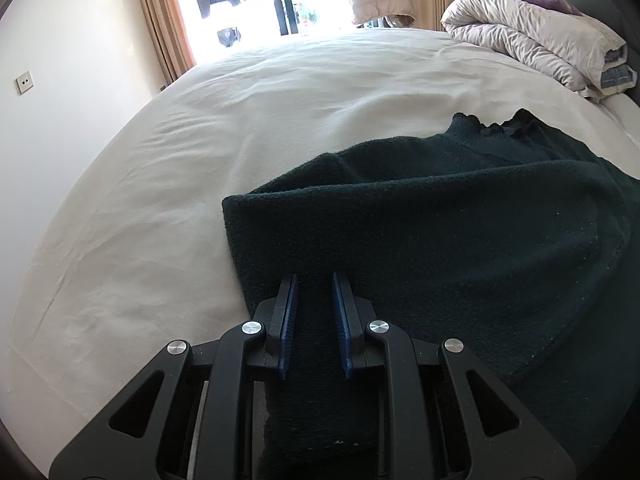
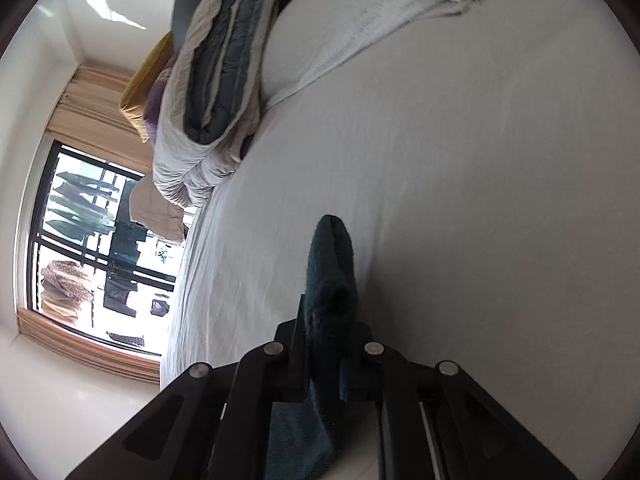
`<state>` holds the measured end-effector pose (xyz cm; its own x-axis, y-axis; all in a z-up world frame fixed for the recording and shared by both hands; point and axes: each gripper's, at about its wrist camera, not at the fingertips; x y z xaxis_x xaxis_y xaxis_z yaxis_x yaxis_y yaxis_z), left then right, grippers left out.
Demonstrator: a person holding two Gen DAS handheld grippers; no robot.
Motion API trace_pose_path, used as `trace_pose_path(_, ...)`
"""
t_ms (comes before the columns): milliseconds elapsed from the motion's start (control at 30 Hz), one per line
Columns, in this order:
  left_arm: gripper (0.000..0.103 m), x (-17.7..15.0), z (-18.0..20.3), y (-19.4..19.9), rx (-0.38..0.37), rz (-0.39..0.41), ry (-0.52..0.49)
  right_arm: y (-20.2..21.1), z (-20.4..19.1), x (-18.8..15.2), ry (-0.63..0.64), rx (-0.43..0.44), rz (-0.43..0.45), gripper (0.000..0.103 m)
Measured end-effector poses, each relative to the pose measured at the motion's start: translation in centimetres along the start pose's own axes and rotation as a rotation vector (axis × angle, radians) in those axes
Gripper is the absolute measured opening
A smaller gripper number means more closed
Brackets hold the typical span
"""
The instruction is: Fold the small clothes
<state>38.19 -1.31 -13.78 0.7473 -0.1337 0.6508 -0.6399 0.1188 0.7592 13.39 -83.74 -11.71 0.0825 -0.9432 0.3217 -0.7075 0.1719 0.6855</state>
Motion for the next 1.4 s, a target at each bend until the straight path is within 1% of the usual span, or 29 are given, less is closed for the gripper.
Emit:
trace_pose_path(67, 0.019, 0.0, 0.0, 0.0, -0.001, 0.000, 0.001, 0.9, -3.1, -0.9, 0.085, 0.024, 0.011, 0.011)
trace_pose_path(100, 0.019, 0.0, 0.0, 0.0, -0.002, 0.000, 0.001, 1.4, -5.2, -1.8, 0.146, 0.039, 0.010, 0.011)
trace_pose_path(167, 0.019, 0.0, 0.0, 0.0, -0.005, 0.001, 0.004, 2.3, -9.7, -4.1, 0.263, 0.082, 0.011, 0.011)
trace_pose_path(200, 0.019, 0.0, 0.0, 0.0, -0.005, 0.001, 0.004, 2.8, -12.4, -5.8, 0.329, 0.110, 0.007, 0.011)
trace_pose_path(267, 0.019, 0.0, -0.1, 0.0, -0.009, 0.002, 0.008, 3.5, -16.4, -8.9, 0.415, 0.158, -0.010, 0.011)
trace_pose_path(300, 0.019, 0.0, -0.1, 0.0, -0.012, 0.003, 0.010, 3.8, -18.8, -11.4, 0.473, 0.191, -0.026, 0.011)
trace_pose_path(333, 0.019, -0.1, -0.1, 0.0, -0.015, 0.004, 0.013, 3.9, -20.4, -13.2, 0.519, 0.207, -0.041, 0.011)
trace_pose_path(400, 0.019, -0.1, -0.3, 0.1, -0.022, 0.006, 0.019, 3.8, -24.4, -18.6, 0.636, 0.237, -0.079, 0.011)
trace_pose_path(467, 0.019, -0.1, -0.5, 0.2, -0.029, 0.009, 0.025, 3.5, -27.1, -23.3, 0.726, 0.257, -0.107, 0.011)
trace_pose_path(500, 0.019, -0.1, -0.6, 0.2, -0.032, 0.010, 0.028, 3.0, -28.6, -26.2, 0.775, 0.263, -0.120, 0.011)
trace_pose_path(567, 0.019, -0.1, -0.7, 0.3, -0.040, 0.013, 0.034, 1.9, -30.3, -30.4, 0.822, 0.270, -0.163, 0.011)
trace_pose_path(667, 0.019, -0.2, -1.1, 0.4, -0.056, 0.018, 0.046, 0.3, -31.3, -34.9, 0.837, 0.282, -0.226, 0.011)
trace_pose_path(733, 0.019, -0.2, -1.4, 0.5, -0.070, 0.021, 0.057, -0.2, -31.8, -38.0, 0.879, 0.283, -0.246, 0.011)
trace_pose_path(800, 0.019, -0.3, -1.6, 0.6, -0.079, 0.023, 0.064, -0.6, -32.5, -40.1, 0.913, 0.287, -0.263, 0.011)
trace_pose_path(967, 0.019, -0.1, -2.0, 1.1, -0.095, 0.024, 0.080, -0.8, -33.5, -43.9, 0.995, 0.293, -0.287, 0.011)
trace_pose_path(1033, 0.019, 0.2, -2.6, 1.8, -0.133, 0.026, 0.118, -0.8, -33.7, -45.3, 1.027, 0.301, -0.295, 0.013)
trace_pose_path(1067, 0.019, 0.3, -3.1, 2.2, -0.167, 0.029, 0.157, -1.0, -33.7, -46.2, 1.044, 0.302, -0.306, 0.014)
trace_pose_path(1133, 0.019, 0.3, -4.1, 3.0, -0.260, 0.040, 0.264, -1.7, -33.6, -48.0, 1.080, 0.289, -0.322, 0.016)
trace_pose_path(1200, 0.019, 0.5, -4.2, 3.5, -0.325, 0.047, 0.323, -2.9, -33.1, -49.6, 1.092, 0.273, -0.357, 0.019)
trace_pose_path(1300, 0.019, 1.5, -3.1, 4.0, -0.405, 0.038, 0.324, -5.1, -32.0, -51.2, 1.103, 0.241, -0.437, 0.033)
trace_pose_path(1333, 0.019, 1.9, -2.7, 4.0, -0.433, 0.033, 0.326, -4.9, -31.8, -51.2, 1.099, 0.264, -0.438, 0.046)
trace_pose_path(1367, 0.019, 2.3, -2.5, 4.0, -0.455, 0.030, 0.333, -4.5, -31.6, -50.9, 1.093, 0.291, -0.443, 0.064)
trace_pose_path(1400, 0.019, 2.6, -2.2, 4.0, -0.472, 0.026, 0.343, -4.1, -31.5, -50.6, 1.083, 0.312, -0.456, 0.071)
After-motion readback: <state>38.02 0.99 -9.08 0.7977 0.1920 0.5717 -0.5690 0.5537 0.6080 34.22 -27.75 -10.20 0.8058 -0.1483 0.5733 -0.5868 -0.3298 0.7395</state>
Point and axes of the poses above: each gripper's, at about its wrist camera, not at the fingertips, and y roughly against the way its jaws point, z to its right, x to its top, and after that the axes turned 11 degrees about -x, right-handed
